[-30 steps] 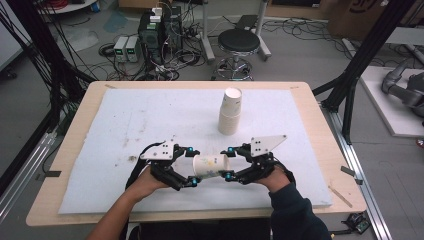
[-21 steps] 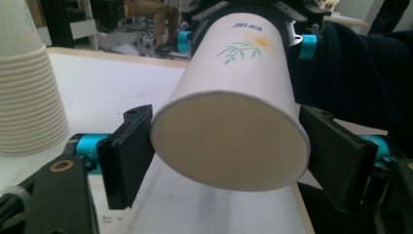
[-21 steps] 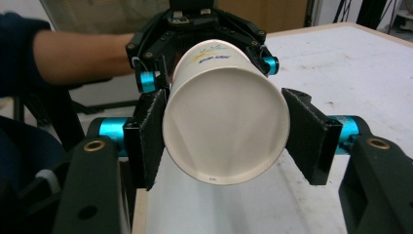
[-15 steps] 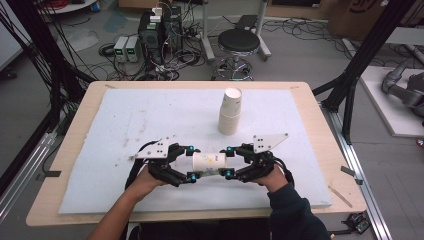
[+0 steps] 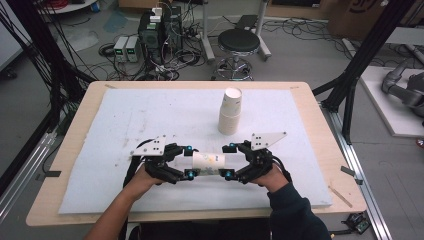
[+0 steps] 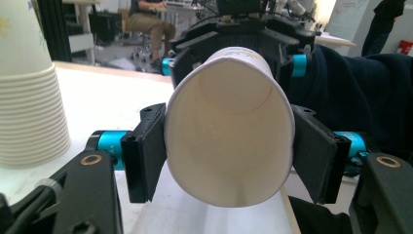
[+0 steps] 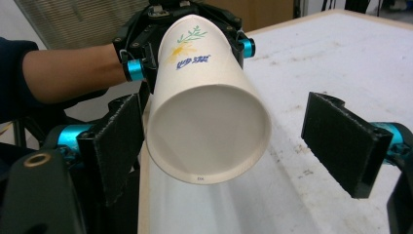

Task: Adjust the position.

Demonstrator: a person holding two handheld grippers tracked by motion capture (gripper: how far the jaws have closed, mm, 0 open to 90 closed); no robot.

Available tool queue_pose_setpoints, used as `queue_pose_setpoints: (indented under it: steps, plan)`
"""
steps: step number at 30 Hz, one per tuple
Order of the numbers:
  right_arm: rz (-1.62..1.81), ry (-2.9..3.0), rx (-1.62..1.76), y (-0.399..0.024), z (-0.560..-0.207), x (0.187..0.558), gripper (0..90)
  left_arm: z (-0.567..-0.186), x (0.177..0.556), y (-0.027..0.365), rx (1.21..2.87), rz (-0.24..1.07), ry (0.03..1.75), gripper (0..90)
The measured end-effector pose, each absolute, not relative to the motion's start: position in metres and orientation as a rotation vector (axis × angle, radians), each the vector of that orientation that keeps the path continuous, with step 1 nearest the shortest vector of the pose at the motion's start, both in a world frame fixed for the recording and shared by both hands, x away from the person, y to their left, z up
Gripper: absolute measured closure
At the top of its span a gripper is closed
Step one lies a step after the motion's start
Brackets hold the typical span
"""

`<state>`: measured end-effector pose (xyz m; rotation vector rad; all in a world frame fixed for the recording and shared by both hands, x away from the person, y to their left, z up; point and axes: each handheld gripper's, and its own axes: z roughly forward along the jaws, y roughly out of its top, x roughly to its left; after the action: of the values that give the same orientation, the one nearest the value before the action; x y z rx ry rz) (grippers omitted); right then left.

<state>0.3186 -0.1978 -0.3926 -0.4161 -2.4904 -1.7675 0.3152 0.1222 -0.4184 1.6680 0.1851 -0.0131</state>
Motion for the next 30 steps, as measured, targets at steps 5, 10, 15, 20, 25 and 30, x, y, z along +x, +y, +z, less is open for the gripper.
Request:
queue_pose_setpoints:
  steps: [5, 10, 15, 20, 25, 30]
  plan:
    - [-1.72, -2.584, -0.4, -0.194, -0.385, 0.317, 16.0, -0.405, 0.317, 0.126, 1.765, -0.006, 0.194, 34.6]
    - [-1.627, -2.738, -0.373, -0.184, -0.376, 0.316, 16.0, -0.39, 0.321, 0.127, 1.873, 0.007, 0.217, 34.6]
    - [-1.558, -2.829, -0.341, -0.174, -0.371, 0.317, 16.0, -0.378, 0.323, 0.125, 1.954, 0.011, 0.222, 34.6]
    - [-1.493, -2.897, -0.284, -0.167, -0.368, 0.316, 16.1, -0.371, 0.324, 0.122, 2.032, 0.018, 0.212, 34.6]
    - [-1.445, -2.947, -0.269, -0.161, -0.366, 0.316, 16.1, -0.366, 0.324, 0.117, 2.1, 0.014, 0.212, 34.6]
    - [-1.398, -2.992, -0.242, -0.156, -0.364, 0.316, 16.1, -0.359, 0.325, 0.109, 2.192, 0.029, 0.209, 34.9]
